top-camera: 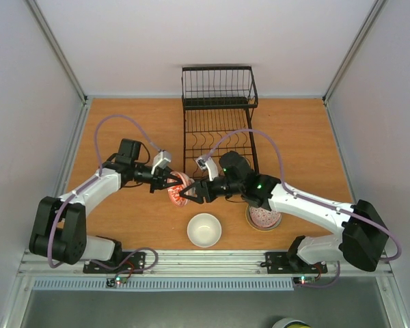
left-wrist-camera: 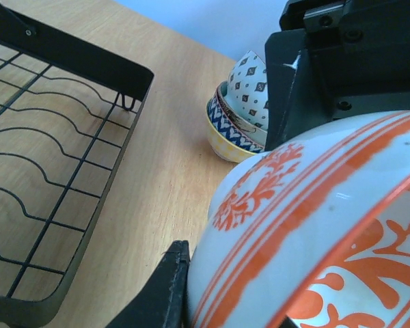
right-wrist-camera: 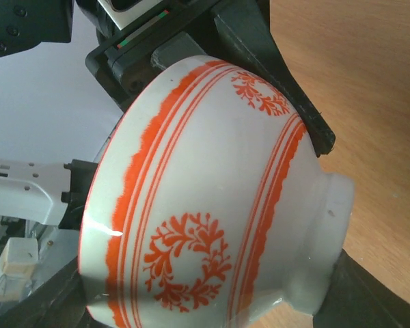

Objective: Load the bowls into the dish rack

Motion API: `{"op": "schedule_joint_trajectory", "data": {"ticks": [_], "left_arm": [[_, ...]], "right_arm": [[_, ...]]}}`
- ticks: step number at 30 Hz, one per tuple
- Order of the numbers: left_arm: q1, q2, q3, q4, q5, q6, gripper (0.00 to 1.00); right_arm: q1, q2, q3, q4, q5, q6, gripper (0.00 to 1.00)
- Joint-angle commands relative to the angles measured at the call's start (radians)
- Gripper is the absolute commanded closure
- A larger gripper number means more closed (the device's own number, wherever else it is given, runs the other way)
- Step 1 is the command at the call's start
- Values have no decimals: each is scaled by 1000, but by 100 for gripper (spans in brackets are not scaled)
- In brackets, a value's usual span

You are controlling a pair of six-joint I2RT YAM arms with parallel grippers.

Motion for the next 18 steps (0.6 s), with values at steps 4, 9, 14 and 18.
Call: {"op": "schedule_joint_trajectory", "data": {"ticks": [4, 9, 14, 18], "left_arm": [[-2, -14, 40, -19, 96, 39, 99], [-3, -8, 46, -21, 90, 33, 75], [-1, -33, -6, 195, 11, -120, 20], [1, -111, -127, 504, -255, -321, 10]], "right_arm": [[0, -26, 1, 31, 20, -33, 98], [-3, -89, 53, -112, 151, -133, 99], [-66, -84, 160, -343, 330, -194, 99], [-153, -10, 268, -490, 515, -242, 99]]}}
